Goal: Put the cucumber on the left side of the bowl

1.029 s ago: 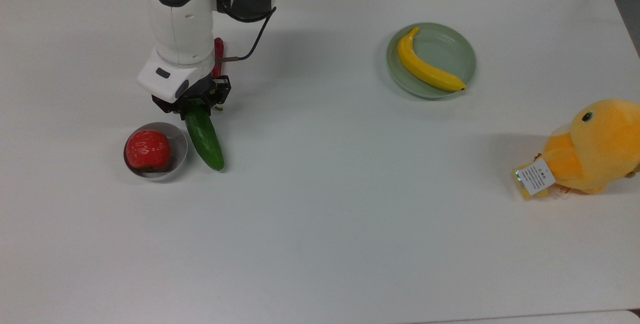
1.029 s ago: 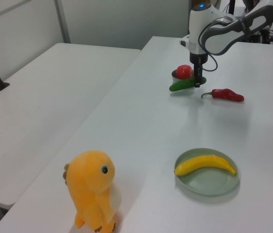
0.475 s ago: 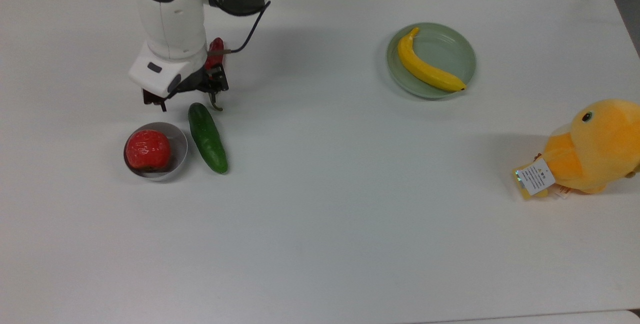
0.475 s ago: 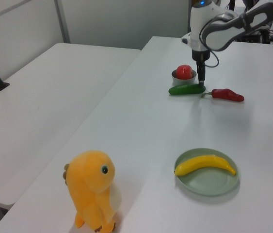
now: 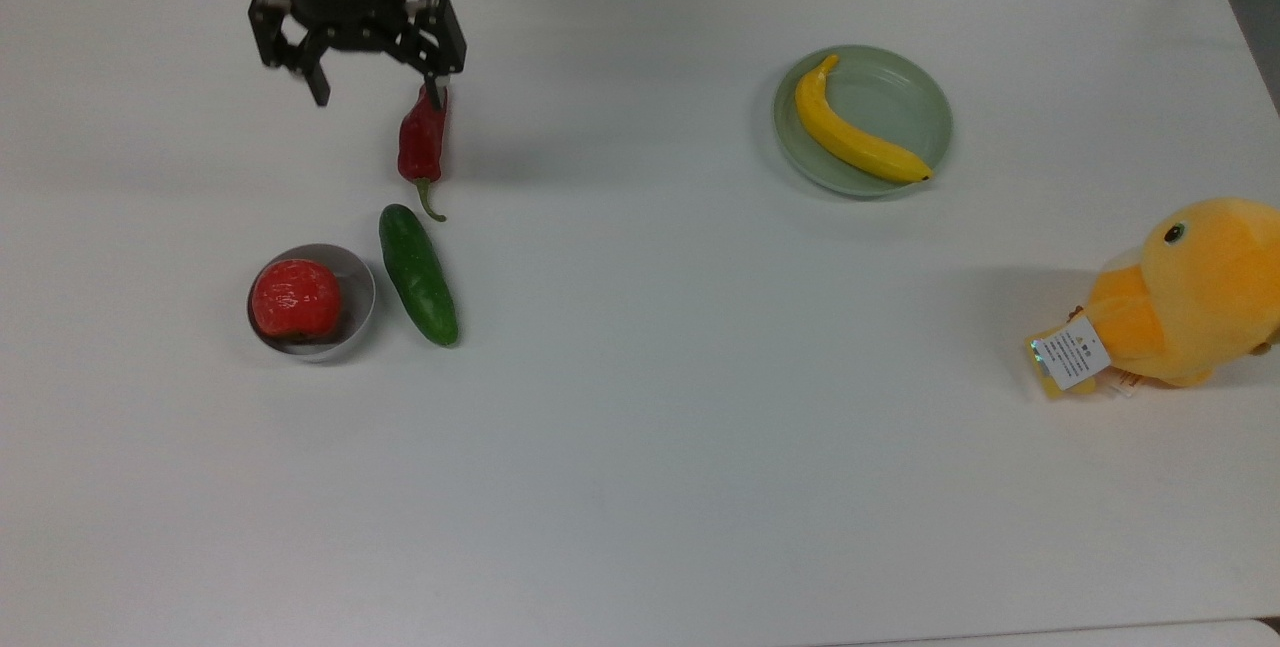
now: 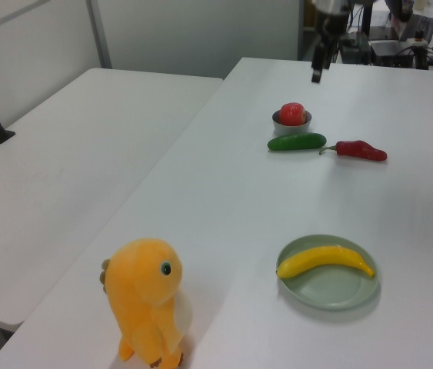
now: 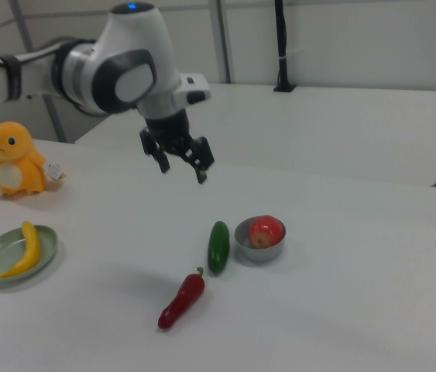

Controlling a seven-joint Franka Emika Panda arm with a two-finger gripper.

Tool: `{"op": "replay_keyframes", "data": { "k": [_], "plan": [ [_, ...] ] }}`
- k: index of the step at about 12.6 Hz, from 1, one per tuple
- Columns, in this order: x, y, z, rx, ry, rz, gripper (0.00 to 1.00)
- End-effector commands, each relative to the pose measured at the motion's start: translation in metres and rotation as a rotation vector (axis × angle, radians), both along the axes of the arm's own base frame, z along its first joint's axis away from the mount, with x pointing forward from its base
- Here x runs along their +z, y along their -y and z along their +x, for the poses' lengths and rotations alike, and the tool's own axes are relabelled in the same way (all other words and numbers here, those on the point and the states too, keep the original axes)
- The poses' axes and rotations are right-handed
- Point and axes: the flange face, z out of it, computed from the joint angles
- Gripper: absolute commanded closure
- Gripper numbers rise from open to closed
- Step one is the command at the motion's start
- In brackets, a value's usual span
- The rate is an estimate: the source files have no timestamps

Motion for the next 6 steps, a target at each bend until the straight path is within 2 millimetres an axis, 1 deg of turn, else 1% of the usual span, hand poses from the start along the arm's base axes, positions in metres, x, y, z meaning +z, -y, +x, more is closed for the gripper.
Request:
{"op": "replay_keyframes", "data": {
  "k": [1, 2, 3, 4, 5, 6],
  "plan": [
    [0.026, -0.063, -0.006, -0.187, 0.011, 0.082, 0.0],
    [0.03, -0.083, -0.012, -0.195, -0.016, 0.079, 0.0],
    [0.037, -0.105, -0.021, -0.156, -0.035, 0.073, 0.0],
    [0.037, -0.109, -0.031, -0.145, -0.059, 0.062, 0.0],
    [0.037, -0.116, -0.036, -0.118, -0.08, 0.031, 0.0],
    [0.037, -0.115, -0.038, -0.108, -0.094, 0.023, 0.0]
  ]
}}
